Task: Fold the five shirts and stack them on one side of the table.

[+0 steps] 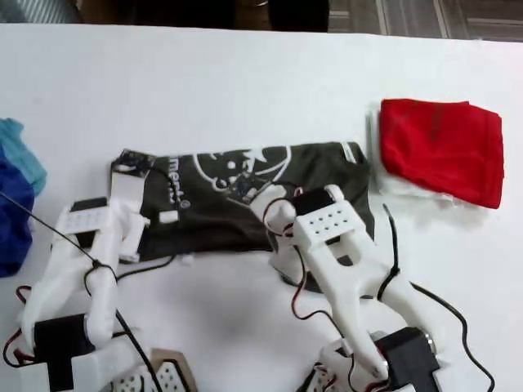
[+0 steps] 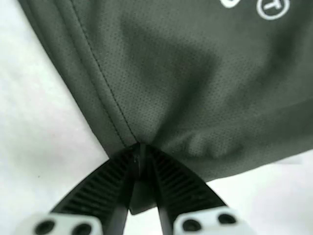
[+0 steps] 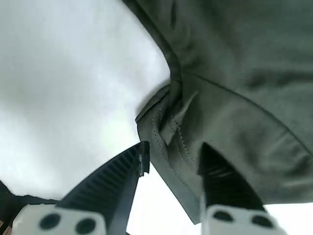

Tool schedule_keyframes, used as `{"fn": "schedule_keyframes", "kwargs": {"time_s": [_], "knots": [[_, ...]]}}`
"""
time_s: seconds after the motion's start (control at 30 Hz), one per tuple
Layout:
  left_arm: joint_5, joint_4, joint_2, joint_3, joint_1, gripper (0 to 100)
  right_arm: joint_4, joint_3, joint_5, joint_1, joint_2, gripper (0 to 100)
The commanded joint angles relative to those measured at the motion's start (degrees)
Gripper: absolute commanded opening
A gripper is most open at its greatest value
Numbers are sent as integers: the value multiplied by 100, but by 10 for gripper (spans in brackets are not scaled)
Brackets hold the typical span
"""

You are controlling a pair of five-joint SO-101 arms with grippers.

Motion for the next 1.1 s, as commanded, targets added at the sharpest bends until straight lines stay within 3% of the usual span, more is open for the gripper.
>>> {"fn": "schedule_keyframes", "kwargs": {"time_s": [0.0, 0.33, 0.53, 0.8, 1.07], "knots": [[-44, -158, -35, 4, -18, 27, 13, -9, -26, 75, -233, 204], [-44, -158, -35, 4, -18, 27, -514, 844, -26, 66, -242, 208], [-44, -158, -35, 4, -18, 27, -514, 941, 571, 75, -233, 208], [-44, -158, -35, 4, -18, 27, -1226, 1327, 765, 84, 84, 209], [-44, -158, -35, 4, -18, 27, -1393, 826, 774, 664, 1112, 204]]}}
